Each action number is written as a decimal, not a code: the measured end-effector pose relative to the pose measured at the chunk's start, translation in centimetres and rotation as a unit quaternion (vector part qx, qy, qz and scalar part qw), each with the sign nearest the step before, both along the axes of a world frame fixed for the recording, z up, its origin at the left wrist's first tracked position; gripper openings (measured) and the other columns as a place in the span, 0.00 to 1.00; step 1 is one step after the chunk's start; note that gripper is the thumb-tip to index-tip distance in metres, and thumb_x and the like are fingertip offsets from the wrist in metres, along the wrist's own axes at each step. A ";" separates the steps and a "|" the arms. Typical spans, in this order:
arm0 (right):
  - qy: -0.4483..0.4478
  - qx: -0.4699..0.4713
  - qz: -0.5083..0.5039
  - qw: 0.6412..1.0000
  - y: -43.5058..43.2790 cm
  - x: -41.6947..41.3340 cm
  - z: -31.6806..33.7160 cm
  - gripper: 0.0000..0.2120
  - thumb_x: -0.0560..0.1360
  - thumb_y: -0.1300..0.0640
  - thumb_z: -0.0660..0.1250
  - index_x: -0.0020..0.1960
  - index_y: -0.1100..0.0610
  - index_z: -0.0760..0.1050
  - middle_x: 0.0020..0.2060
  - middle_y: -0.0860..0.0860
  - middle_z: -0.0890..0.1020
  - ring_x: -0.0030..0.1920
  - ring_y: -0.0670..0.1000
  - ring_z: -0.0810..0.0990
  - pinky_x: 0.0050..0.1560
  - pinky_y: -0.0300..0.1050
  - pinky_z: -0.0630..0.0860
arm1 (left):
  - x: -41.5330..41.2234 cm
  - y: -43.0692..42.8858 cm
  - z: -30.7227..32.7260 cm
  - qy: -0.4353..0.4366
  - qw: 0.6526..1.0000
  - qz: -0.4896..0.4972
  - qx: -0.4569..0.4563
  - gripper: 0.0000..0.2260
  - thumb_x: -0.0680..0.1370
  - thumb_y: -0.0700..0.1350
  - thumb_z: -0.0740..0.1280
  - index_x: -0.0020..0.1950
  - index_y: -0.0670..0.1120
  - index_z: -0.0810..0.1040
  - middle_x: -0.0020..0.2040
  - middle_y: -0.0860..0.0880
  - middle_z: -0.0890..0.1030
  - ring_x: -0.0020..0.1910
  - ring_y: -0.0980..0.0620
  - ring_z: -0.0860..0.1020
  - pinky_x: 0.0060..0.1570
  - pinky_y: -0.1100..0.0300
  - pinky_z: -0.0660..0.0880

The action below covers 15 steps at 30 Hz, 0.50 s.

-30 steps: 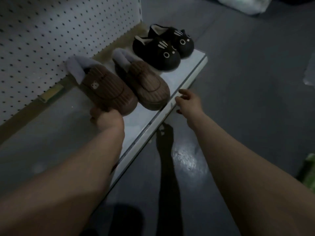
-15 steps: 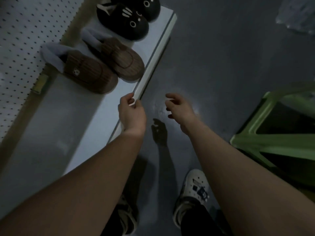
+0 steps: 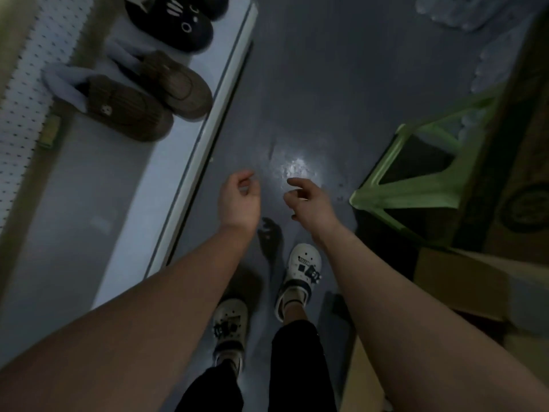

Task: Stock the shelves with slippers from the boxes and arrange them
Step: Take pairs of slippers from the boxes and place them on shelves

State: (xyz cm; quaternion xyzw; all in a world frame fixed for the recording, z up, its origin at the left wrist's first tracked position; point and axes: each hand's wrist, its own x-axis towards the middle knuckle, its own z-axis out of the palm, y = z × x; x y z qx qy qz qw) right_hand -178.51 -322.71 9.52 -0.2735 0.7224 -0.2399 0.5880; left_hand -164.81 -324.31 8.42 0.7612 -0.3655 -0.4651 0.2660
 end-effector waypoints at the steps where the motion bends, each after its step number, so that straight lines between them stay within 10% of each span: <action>1: 0.003 0.000 -0.014 1.000 0.8 -0.3 0.4 0.16 0.78 0.62 0.65 0.65 0.54 0.76 0.42 0.49 0.77 0.39 0.46 0.76 0.43 0.41 0.76 | -0.2 0.6 0.4 0.003 1.000 -0.023 -0.001 0.06 0.78 0.46 0.65 0.54 0.54 0.75 0.54 0.47 0.80 0.51 0.46 0.80 0.55 0.46 0.78; 15: 0.017 0.029 -0.225 0.974 22.8 -3.4 5.6 0.14 0.79 0.64 0.66 0.63 0.57 0.76 0.44 0.53 0.77 0.44 0.51 0.76 0.42 0.42 0.75 | -2.7 16.9 6.7 0.007 0.962 -0.273 0.023 0.05 0.79 0.41 0.65 0.54 0.47 0.78 0.48 0.50 0.79 0.46 0.56 0.76 0.49 0.64 0.71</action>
